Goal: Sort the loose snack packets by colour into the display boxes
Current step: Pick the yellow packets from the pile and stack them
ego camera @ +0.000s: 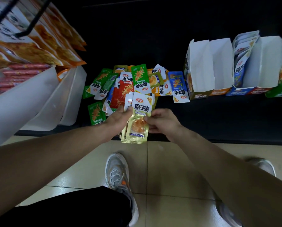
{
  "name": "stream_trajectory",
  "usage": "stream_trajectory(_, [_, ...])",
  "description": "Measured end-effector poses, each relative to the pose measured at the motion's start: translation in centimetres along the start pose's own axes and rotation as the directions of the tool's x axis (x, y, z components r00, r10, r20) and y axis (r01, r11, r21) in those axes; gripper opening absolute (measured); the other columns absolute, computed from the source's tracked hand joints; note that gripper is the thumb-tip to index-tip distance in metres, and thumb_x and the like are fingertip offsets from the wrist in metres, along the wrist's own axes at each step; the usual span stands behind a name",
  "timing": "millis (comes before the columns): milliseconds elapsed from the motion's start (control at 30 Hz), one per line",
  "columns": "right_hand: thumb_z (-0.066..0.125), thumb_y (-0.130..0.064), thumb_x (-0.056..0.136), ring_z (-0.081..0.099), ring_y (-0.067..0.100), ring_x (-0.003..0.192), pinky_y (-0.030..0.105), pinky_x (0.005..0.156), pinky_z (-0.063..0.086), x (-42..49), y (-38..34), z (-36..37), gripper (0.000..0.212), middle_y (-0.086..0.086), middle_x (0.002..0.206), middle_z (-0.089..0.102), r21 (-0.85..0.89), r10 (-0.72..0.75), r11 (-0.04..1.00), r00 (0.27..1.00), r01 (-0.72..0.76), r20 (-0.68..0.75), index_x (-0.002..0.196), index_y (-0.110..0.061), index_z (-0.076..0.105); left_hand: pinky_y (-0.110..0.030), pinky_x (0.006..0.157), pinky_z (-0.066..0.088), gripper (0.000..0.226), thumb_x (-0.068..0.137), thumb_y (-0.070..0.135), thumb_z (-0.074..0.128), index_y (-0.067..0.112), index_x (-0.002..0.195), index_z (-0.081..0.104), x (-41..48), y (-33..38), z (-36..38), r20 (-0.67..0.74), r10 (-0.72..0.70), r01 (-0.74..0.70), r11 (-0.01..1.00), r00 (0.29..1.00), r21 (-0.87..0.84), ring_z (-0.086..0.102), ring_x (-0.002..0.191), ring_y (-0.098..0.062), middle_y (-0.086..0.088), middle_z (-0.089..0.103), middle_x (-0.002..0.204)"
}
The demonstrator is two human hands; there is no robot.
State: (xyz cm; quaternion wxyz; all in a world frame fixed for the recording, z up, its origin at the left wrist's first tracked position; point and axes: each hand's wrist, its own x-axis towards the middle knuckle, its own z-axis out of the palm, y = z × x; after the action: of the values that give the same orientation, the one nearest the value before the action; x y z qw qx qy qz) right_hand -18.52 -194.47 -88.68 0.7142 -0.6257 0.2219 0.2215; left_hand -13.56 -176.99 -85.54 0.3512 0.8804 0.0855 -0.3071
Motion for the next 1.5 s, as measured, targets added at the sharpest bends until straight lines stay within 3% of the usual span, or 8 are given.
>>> stream_trajectory(200, [0.066,-0.046,0.092,0.072,0.017,0.082,0.035,0.07,0.059,1.8,0.0,0.9,0.029,0.001,0.093,0.074,-0.412,-0.149,0.904,0.988,0.115,-0.051,0.094,-0.017,0.068,-0.032,0.094,0.039,0.051,0.097,0.05,0.054,0.024,0.141,0.044,0.8,-1.6,-1.8,0.036,0.028,-0.028,0.999,0.999,0.019,0.052,0.118,-0.018,0.006,0.056,0.132])
stream_trajectory(400, [0.039,-0.046,0.103,0.032,0.025,0.141,0.046,0.108,0.036,4.1,4.4,-1.5,0.057,-0.006,0.161,0.029,-0.961,-0.282,0.009,0.923,0.276,0.262,0.156,-0.03,0.026,-0.035,0.09,0.046,0.045,0.096,0.051,0.056,0.024,0.132,0.052,2.1,-3.3,-3.2,-0.067,-0.049,0.052,0.998,0.997,0.04,0.058,0.113,-0.024,-0.001,0.061,0.127])
stream_trajectory(600, [0.055,-0.038,0.094,0.045,0.033,0.125,0.048,0.099,0.041,1.8,7.1,-3.5,0.06,0.009,0.139,0.048,-0.956,-0.312,-0.233,0.917,0.179,0.248,0.149,-0.02,0.04,-0.036,0.091,0.046,0.042,0.095,0.051,0.056,0.025,0.129,0.054,2.3,-3.5,-3.0,-0.057,-0.032,0.035,0.998,0.998,0.054,0.058,0.113,-0.023,0.002,0.062,0.124])
stream_trajectory(933, [0.058,-0.069,0.085,0.045,0.027,0.124,0.042,0.101,0.041,0.9,5.2,-7.3,0.076,0.006,0.136,0.045,-0.991,-0.225,-0.129,0.974,-0.043,-0.013,0.141,-0.022,0.039,-0.033,0.091,0.041,0.049,0.094,0.055,0.057,0.028,0.134,0.051,1.2,-3.0,-2.0,0.009,0.016,-0.016,0.999,1.0,0.03,0.055,0.115,-0.019,0.005,0.059,0.13])
stream_trajectory(1133, [0.06,-0.023,0.095,0.064,0.024,0.088,0.029,0.059,0.046,-0.6,2.8,-8.5,0.013,0.005,0.1,0.064,-0.711,-0.056,0.693,0.975,-0.118,-0.216,0.105,-0.016,0.055,-0.032,0.092,0.04,0.053,0.093,0.056,0.056,0.025,0.136,0.049,-0.4,0.1,-1.9,0.009,0.061,-0.061,0.998,0.998,0.014,0.054,0.119,-0.02,0.004,0.058,0.133])
stream_trajectory(1233, [0.069,-0.011,0.093,0.071,0.017,0.086,0.027,0.07,0.057,-3.6,-2.1,-8.3,0.019,0.006,0.105,0.073,-0.351,-0.081,0.936,0.983,0.019,-0.165,0.111,-0.014,0.064,-0.039,0.106,0.04,0.071,0.084,0.068,0.058,0.028,0.141,0.045,-2.7,3.0,-2.0,0.03,0.142,-0.141,0.988,0.989,-0.056,0.05,0.129,-0.021,0.005,0.055,0.14])
stream_trajectory(1333, [0.068,0.004,0.088,0.073,0.029,0.096,0.046,0.088,0.058,-9.0,-8.7,-8.1,0.03,0.016,0.109,0.074,-0.013,-0.11,0.994,0.994,0.109,-0.026,0.116,-0.006,0.064,-0.05,0.116,0.033,0.108,0.055,0.092,0.057,0.037,0.146,0.037,-6.2,6.3,-2.0,0.048,0.214,-0.201,0.96,0.976,-0.193,0.04,0.141,-0.02,0.008,0.045,0.152])
stream_trajectory(1500, [0.072,0.004,0.083,0.07,0.029,0.109,0.049,0.094,0.055,-19.6,-15.1,-7.4,0.049,0.011,0.118,0.073,-0.013,-0.168,0.985,0.979,0.17,0.112,0.128,-0.011,0.06,-0.053,0.111,0.04,0.099,0.056,0.081,0.075,0.037,0.14,0.047,-15.1,11.2,-2.0,0.069,0.336,-0.256,0.819,0.939,-0.514,0.052,0.132,-0.019,0.01,0.056,0.142])
